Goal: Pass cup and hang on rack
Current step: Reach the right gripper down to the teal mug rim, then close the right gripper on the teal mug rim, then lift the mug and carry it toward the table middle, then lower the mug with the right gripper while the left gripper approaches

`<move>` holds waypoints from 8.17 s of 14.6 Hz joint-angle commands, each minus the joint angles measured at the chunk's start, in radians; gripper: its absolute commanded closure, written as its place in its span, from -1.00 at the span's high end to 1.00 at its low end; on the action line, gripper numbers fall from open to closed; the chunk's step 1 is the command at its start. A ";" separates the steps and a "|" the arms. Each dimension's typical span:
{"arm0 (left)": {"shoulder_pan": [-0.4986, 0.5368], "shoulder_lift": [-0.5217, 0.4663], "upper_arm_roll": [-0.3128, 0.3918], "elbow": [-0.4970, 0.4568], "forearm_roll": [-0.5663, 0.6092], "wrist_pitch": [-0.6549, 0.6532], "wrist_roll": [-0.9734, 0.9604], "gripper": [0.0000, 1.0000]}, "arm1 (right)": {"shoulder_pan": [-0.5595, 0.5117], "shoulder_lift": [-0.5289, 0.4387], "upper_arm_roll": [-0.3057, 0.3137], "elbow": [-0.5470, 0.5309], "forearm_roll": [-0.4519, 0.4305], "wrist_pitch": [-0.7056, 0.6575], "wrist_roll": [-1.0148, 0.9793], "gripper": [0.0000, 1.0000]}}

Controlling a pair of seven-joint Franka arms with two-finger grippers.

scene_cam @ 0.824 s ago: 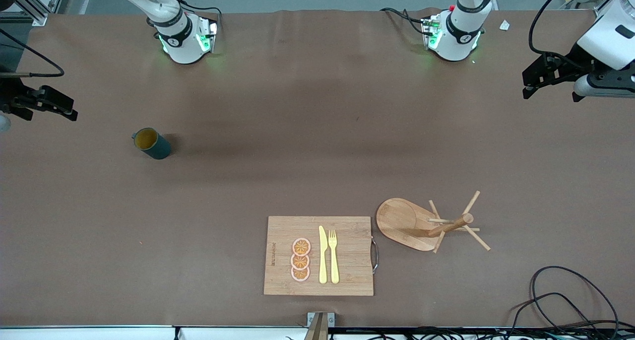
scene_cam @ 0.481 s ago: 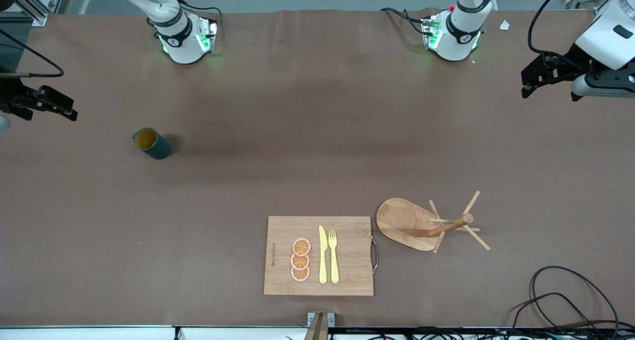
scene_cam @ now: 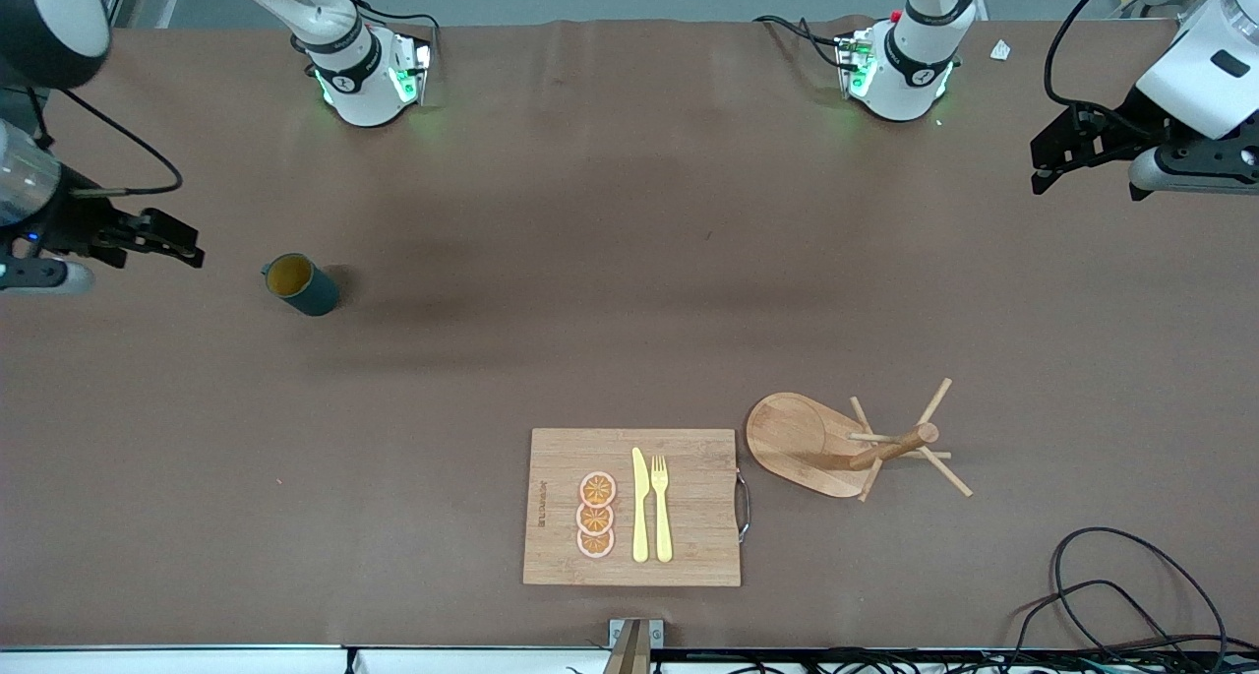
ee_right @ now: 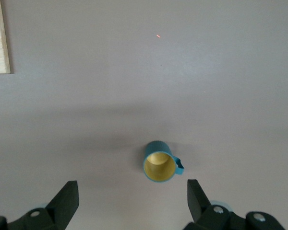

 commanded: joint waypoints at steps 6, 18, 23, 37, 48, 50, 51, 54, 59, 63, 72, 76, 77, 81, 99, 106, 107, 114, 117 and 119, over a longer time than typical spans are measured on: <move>0.000 0.018 -0.009 0.011 0.016 -0.005 -0.001 1.00 | -0.009 -0.089 0.013 -0.304 0.031 0.203 0.010 1.00; 0.005 0.024 -0.008 0.007 0.016 -0.004 -0.002 1.00 | 0.011 -0.016 0.016 -0.550 0.031 0.495 0.015 1.00; 0.005 0.022 -0.008 0.005 0.016 -0.005 -0.001 1.00 | 0.008 0.041 0.016 -0.550 0.031 0.530 0.013 1.00; 0.005 0.022 -0.008 0.000 0.016 -0.013 -0.001 1.00 | -0.006 0.119 0.016 -0.607 0.031 0.633 0.013 1.00; 0.005 0.030 -0.008 -0.007 0.016 -0.012 -0.002 1.00 | -0.038 0.138 0.016 -0.645 0.031 0.714 0.015 0.05; 0.005 0.030 -0.008 -0.007 0.016 -0.012 -0.001 1.00 | -0.049 0.138 0.016 -0.645 0.031 0.713 0.013 -0.27; 0.005 0.030 -0.008 -0.007 0.016 -0.012 -0.001 1.00 | -0.052 0.136 0.016 -0.645 0.031 0.711 0.013 -0.40; 0.005 0.030 -0.008 -0.007 0.016 -0.013 -0.001 1.00 | -0.056 0.136 0.016 -0.645 0.031 0.710 0.013 -0.81; 0.003 0.030 -0.008 -0.004 0.016 -0.005 -0.001 1.00 | -0.049 0.132 0.017 -0.644 0.031 0.691 0.015 -0.99; 0.006 0.030 -0.008 0.000 0.016 -0.004 -0.001 1.00 | 0.067 0.040 0.028 -0.605 0.032 0.547 0.261 -1.00; 0.003 0.030 -0.003 0.008 0.013 0.013 0.001 1.00 | 0.531 0.076 0.026 -0.285 0.029 0.328 1.057 -0.99; 0.000 0.033 -0.005 0.005 0.016 0.013 0.011 1.00 | 0.690 0.240 0.026 -0.106 0.028 0.328 1.323 -1.00; -0.001 0.038 -0.005 0.007 0.016 0.015 0.010 1.00 | 0.729 0.289 0.025 -0.054 0.026 0.328 1.386 -1.00; -0.011 0.054 -0.006 0.007 0.016 0.027 -0.001 1.00 | 0.833 0.467 0.026 0.127 0.020 0.335 1.530 -1.00; -0.029 0.102 -0.084 0.056 0.026 0.024 -0.171 1.00 | 0.922 0.758 0.025 0.396 0.026 0.409 2.073 -1.00; -0.029 0.119 -0.170 0.079 0.026 0.025 -0.376 1.00 | 0.948 0.787 0.025 0.404 0.025 0.427 2.103 -1.00; -0.029 0.131 -0.179 0.080 0.026 0.027 -0.390 1.00 | 0.948 0.790 0.025 0.409 0.025 0.427 2.103 -1.00; -0.028 0.134 -0.181 0.082 0.024 0.027 -0.398 1.00 | 0.956 0.790 0.023 0.409 0.006 0.426 2.095 0.87; -0.028 0.134 -0.218 0.080 0.029 0.027 -0.404 1.00 | 0.967 0.778 0.023 0.409 -0.029 0.424 2.090 1.00; -0.029 0.134 -0.242 0.080 0.029 0.027 -0.447 1.00 | 0.953 0.771 0.020 0.431 -0.018 0.417 2.086 1.00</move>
